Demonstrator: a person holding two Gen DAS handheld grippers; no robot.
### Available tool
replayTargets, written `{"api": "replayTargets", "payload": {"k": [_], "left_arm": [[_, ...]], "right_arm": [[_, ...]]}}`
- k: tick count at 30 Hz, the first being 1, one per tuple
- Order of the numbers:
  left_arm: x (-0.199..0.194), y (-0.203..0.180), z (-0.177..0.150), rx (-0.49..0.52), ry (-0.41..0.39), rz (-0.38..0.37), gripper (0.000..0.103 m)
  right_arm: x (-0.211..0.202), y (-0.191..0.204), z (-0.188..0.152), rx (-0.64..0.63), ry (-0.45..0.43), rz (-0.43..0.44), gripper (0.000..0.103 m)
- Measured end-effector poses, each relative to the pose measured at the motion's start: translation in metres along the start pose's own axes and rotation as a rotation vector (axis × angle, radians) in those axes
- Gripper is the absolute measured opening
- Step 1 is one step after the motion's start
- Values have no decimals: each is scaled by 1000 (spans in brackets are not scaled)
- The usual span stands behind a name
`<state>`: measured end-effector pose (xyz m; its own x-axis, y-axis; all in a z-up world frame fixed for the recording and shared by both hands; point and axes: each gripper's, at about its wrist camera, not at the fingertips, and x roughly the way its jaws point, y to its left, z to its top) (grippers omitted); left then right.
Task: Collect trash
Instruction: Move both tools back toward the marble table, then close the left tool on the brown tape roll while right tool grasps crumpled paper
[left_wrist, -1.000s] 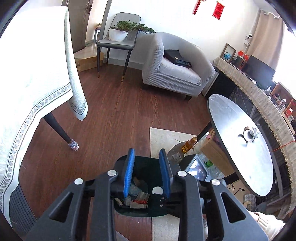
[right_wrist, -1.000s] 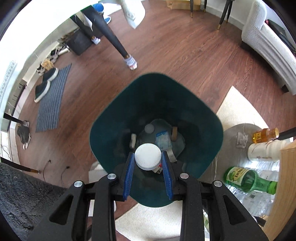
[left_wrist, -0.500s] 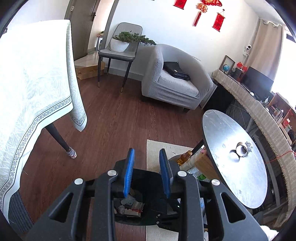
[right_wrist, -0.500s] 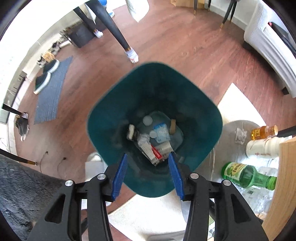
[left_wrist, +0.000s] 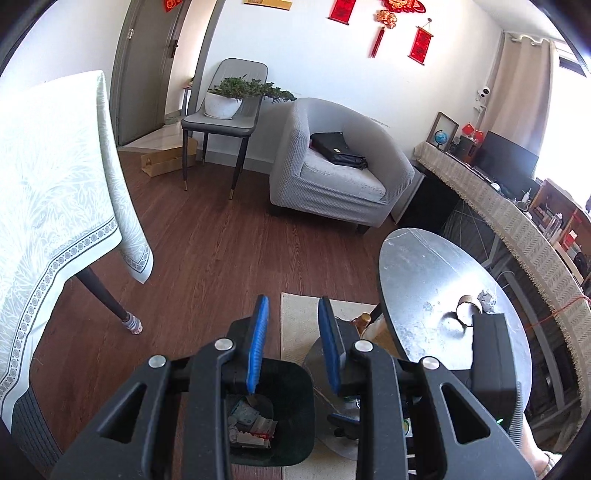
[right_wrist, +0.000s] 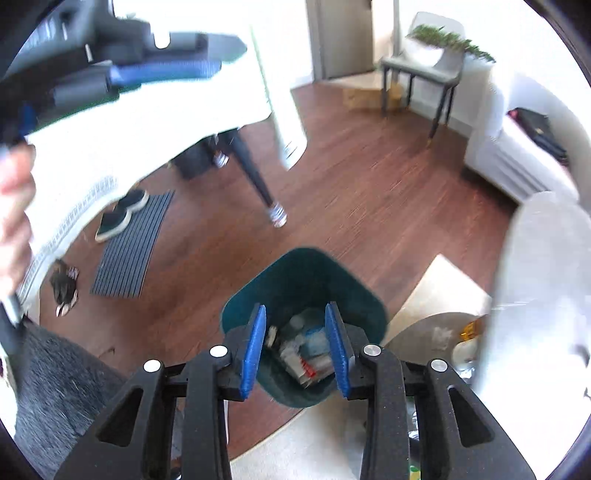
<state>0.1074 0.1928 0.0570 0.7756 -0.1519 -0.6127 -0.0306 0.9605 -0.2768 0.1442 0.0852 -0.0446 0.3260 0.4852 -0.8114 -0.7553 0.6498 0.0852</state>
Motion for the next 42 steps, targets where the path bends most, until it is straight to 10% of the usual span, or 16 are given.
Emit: {"api": "replayTargets", "payload": {"k": [14,30,42], "left_arm": [[53,-99,17,166,32,-63,33],[137,-209,-8,369,110,-185,78],[168,-264,-37,466,166,-290,90]], "right_arm": [[-117,-125,-16,208,-167,-228,30],[-161,-233,-77,439,-274,-290,30],[-186,-274,-123,558,-319,-289,66]]}}
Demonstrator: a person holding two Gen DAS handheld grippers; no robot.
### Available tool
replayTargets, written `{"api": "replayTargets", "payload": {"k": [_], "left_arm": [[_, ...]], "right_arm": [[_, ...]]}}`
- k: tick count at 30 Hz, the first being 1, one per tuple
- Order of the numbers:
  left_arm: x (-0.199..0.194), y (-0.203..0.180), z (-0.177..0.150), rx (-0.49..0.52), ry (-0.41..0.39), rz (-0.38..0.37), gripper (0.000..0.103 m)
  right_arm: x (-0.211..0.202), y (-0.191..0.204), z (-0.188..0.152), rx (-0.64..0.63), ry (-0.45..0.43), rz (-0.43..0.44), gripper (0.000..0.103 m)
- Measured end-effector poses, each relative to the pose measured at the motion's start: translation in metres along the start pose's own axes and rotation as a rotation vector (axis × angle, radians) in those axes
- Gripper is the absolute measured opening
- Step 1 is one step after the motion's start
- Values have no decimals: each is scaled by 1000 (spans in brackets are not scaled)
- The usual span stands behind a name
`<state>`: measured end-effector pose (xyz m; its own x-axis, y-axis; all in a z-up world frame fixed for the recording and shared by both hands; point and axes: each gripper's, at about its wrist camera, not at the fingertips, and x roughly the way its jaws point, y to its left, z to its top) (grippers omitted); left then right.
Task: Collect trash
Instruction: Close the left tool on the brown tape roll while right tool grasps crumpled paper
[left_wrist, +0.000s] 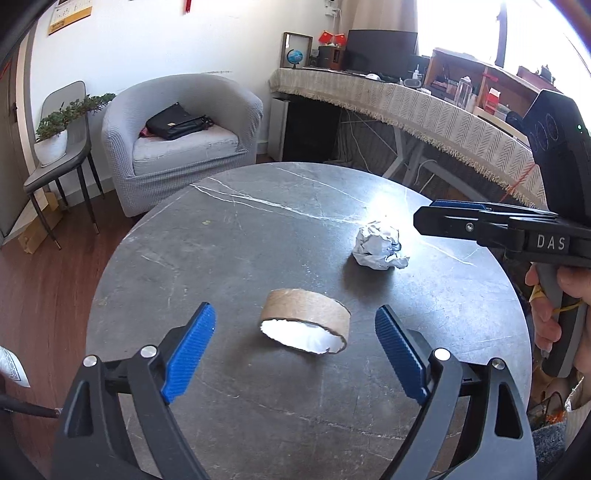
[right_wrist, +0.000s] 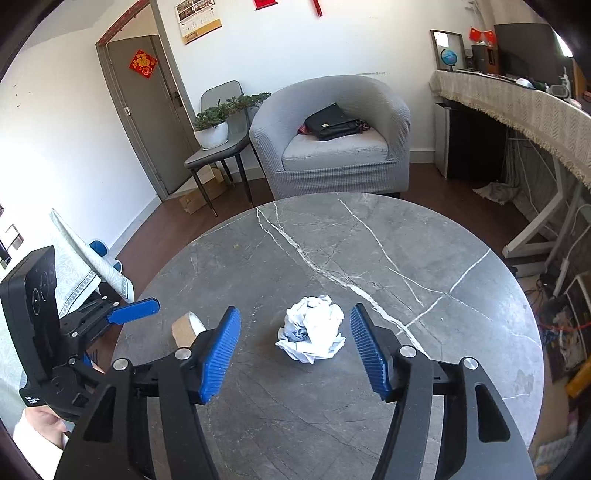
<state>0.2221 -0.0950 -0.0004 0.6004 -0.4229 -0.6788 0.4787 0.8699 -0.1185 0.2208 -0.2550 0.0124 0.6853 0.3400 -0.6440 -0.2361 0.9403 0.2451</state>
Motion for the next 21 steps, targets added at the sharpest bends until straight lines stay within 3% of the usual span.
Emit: {"api": "replayTargets", "payload": {"k": [8,11,16,21], "left_arm": [[22,0,6,-38,47,-11,90],[28,6,7,-70,77,-7,82],[35,9,9,-98,107,3,59],[32,4,10,-106,104,-18,60]], "right_arm": [[4,-18,-6,38,19,12,68],[7,-22,-9,36,34,11,68],[6,-29,-12,38,47,4,69],[9,-25,-13,9,59,-22,69]]}}
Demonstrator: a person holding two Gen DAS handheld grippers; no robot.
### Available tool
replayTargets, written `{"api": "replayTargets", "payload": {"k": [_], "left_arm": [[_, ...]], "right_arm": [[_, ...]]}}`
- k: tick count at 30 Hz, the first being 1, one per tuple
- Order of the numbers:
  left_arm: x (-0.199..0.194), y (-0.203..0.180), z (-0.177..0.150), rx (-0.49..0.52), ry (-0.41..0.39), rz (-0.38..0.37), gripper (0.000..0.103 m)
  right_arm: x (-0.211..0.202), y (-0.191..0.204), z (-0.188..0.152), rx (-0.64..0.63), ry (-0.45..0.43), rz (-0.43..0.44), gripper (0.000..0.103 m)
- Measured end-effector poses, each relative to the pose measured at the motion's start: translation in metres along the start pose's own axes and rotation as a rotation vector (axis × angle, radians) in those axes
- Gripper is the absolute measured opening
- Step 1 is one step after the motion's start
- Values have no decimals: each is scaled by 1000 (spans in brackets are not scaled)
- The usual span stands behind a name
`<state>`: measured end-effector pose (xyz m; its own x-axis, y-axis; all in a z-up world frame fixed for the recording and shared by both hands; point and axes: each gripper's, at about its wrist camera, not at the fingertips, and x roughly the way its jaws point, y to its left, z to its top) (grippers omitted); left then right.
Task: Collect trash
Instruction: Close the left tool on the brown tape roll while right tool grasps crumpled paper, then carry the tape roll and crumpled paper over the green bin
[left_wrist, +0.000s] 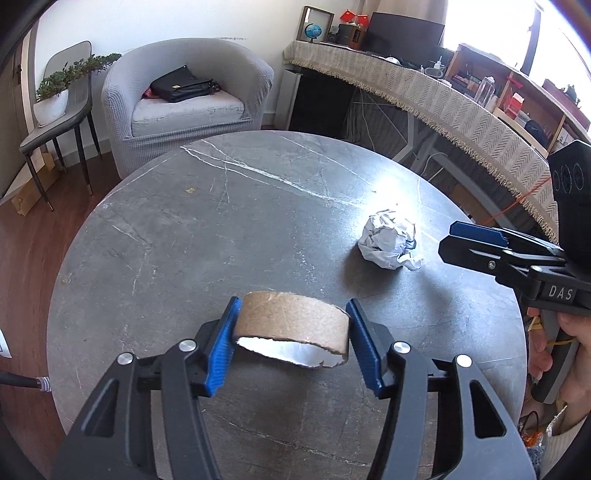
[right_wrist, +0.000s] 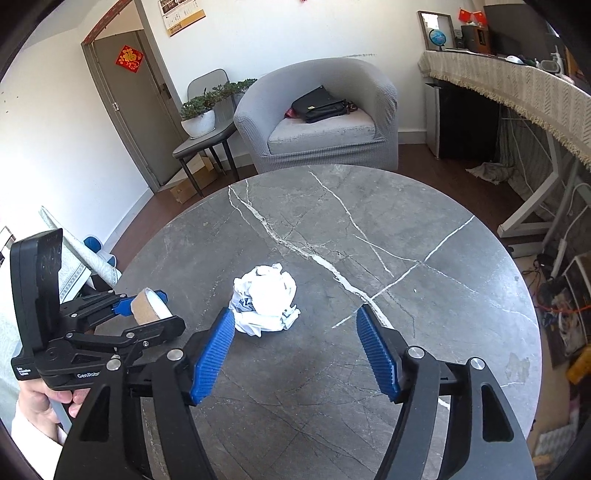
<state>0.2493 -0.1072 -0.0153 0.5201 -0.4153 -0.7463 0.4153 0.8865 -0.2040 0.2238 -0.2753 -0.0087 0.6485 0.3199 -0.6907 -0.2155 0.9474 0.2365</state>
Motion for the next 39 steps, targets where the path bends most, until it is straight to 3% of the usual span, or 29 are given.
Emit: {"api": "replayTargets", "payload": {"k": [15,21,26,28,32,39], "left_arm": [[-22,18,-8,-34,-31,-1,60],[-35,38,-12,-63,-43,12,60],[-47,60,-18,-82,-47,33,60],[-51,69,-20,-93,-50,39,60],[-63,86,-23,-134,-71,37,60],[-90,112,-28,-190,-122,53,60]], "right_arm": [[24,18,4,-34,33,-5,73],[37,32,6,-83,52,-50,72],[49,40,9,-95,62,-72,64],[54,43,10,-112,71,-93,51],[59,51,16,-114,63,-98,48],[62,88,24,-147,51,-15,48]]}}
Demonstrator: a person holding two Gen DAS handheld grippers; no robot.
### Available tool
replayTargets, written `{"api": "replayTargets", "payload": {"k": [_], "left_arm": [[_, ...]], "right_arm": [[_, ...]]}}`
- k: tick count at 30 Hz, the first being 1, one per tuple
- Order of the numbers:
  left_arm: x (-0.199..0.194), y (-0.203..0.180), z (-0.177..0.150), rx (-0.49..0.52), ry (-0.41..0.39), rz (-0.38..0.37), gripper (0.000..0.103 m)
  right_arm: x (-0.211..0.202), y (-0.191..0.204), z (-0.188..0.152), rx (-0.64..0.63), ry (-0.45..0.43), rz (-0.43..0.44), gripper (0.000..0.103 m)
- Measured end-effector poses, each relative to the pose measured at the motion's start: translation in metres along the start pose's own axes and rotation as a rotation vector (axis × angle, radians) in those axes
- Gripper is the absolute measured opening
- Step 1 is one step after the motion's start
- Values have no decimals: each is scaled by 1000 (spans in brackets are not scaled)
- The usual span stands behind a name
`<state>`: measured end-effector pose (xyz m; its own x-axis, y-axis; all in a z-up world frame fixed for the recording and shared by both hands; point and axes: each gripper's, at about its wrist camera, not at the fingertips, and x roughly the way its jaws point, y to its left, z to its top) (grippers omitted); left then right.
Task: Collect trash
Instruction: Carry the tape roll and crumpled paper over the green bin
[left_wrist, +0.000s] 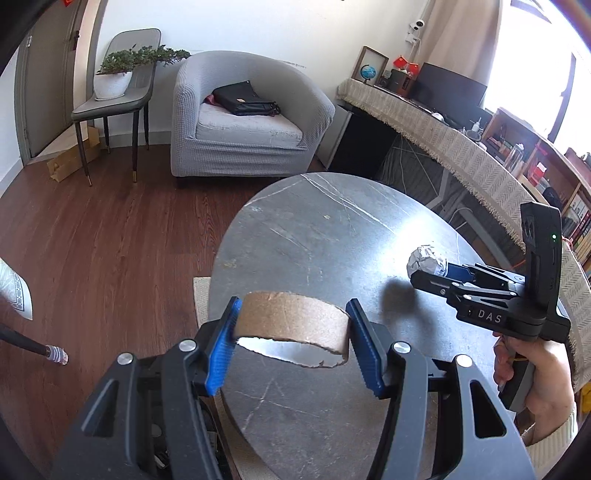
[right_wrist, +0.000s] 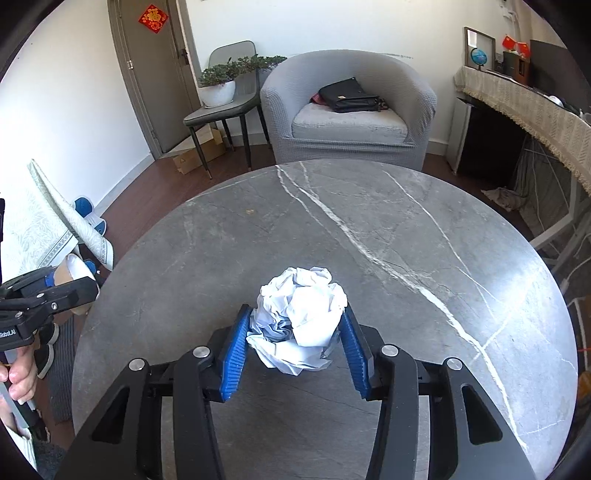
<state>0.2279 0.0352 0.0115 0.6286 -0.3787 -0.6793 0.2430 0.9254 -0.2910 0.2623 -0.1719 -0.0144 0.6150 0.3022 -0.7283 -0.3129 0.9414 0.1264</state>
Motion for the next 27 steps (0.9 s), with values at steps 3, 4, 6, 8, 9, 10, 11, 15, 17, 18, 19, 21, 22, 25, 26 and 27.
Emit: {"api": "replayTargets", "payload": {"k": [3,4,6,8,9,10,11,15,17,18,19,21,22,25,26,27], "left_arm": [[-9,13,-1,-12,-8,24,60],[-12,16,-2,-13,-9,34,60],[-18,25,-4,-18,-12,61,60],[-22,36,-7,-22,-12,89,60],[-25,41,-9,-25,-11,100,60],[-27,46,-11,-30,-11,106,60],[-30,51,-13,-36,-10,111,60],[-38,69,-20,-47,-3,134,60],[-41,79,-24,-57,4,145,60],[-42,83,-27,-61,9,154,60],[-43,88,-29,-63,15,164,60],[-45,96,-34,-73,24,173,60],[-45,100,-37,-76,29,176,60],[-45,110,-45,-83,47,190,60],[-44,112,-48,-85,54,193,60],[-43,114,-51,-89,63,195,60]], "right_arm": [[-2,20,5,-12,-9,57,48],[-3,28,6,-19,-12,70,48],[-4,43,10,-38,-16,95,48],[-5,54,13,-45,-23,121,48],[-5,60,14,-50,-24,134,48],[-4,68,15,-57,-24,145,48],[-3,75,15,-64,-23,151,48],[6,106,16,-100,-8,189,48],[11,124,14,-136,5,198,48],[13,131,14,-147,10,204,48],[15,139,14,-159,14,213,48],[17,151,13,-174,24,230,48],[19,157,13,-181,28,235,48],[22,173,12,-211,39,241,48],[23,178,12,-219,42,245,48],[24,183,12,-227,44,248,48]]}}
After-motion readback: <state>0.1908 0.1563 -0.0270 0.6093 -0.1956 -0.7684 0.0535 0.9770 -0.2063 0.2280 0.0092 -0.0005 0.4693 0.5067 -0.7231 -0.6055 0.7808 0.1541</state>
